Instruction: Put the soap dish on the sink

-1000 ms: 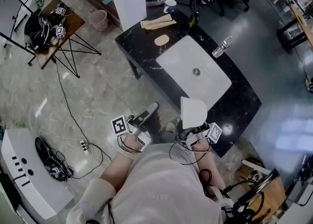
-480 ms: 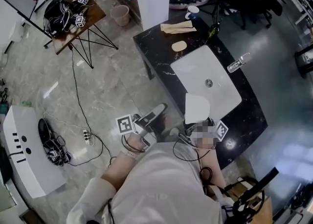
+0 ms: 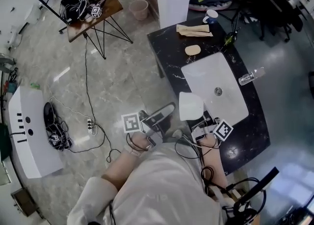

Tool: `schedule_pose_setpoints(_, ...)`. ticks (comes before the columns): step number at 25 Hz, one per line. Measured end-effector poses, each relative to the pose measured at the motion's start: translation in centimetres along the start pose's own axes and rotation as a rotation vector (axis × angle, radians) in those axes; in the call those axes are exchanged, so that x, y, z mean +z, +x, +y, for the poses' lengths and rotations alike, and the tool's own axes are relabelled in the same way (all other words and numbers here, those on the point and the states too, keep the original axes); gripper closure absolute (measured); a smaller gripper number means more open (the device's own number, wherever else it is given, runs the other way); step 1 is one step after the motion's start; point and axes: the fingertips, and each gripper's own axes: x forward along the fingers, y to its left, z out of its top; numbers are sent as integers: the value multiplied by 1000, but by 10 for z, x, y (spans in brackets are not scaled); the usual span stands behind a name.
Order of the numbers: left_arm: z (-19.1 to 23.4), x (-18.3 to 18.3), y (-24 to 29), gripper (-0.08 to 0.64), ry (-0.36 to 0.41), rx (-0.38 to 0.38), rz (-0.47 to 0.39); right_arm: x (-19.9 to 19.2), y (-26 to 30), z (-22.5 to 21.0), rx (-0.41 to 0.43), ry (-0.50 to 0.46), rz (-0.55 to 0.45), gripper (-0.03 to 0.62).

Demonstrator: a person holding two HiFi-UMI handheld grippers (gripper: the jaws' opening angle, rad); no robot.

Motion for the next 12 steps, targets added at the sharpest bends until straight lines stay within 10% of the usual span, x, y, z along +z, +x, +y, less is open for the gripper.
schedule_pose_setpoints(12, 37, -4, 27, 302, -4, 75, -43, 23, 17, -41, -161, -277, 169, 314)
